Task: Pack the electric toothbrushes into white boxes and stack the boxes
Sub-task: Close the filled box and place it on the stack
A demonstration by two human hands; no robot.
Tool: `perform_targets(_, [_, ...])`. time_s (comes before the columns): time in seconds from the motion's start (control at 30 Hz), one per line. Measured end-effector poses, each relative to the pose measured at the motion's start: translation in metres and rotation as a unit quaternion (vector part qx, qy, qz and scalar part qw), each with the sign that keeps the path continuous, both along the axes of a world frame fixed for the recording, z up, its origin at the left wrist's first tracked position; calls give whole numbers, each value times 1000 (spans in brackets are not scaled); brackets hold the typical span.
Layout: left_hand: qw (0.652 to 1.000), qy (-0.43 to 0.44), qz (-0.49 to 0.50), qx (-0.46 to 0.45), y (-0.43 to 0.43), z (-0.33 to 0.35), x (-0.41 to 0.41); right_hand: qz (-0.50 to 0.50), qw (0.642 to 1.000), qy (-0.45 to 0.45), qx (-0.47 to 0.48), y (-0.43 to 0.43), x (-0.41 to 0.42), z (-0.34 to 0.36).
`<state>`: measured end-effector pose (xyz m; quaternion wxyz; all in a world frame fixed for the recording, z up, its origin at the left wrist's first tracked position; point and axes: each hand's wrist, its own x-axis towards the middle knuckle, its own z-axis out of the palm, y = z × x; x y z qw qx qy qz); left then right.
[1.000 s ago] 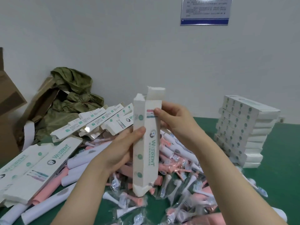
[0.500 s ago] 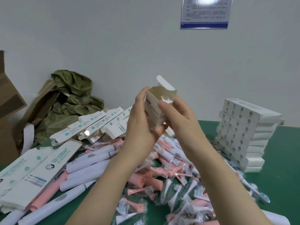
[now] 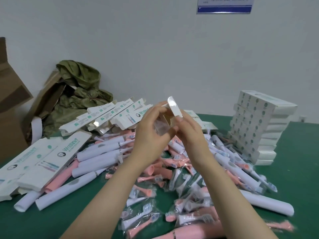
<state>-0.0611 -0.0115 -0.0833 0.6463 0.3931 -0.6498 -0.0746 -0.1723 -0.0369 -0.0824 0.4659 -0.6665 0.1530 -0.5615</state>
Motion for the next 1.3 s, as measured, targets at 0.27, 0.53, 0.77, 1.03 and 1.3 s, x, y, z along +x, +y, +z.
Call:
perform_targets(0.27, [998,-6,-3,-55,4,-13,-5,-93,995,10,-31,13,-5,-11])
perform_targets(0.53, [998,-43,43,29,-3,-36,-6,-231,952,99,-173,11,-10,-24])
perform_targets(0.77, [995,25,92,6,-6,-43,-4,-273,912,130,-277,10,-6,-26])
perform_targets(1.03, [996,2,85,9,-8,-43,-4,-278,914,105,-275,6,-9,-27])
perform_targets(1.3, [996,-1,91,3,-7,-45,-5,-300,901,121,-290,7,-7,-28])
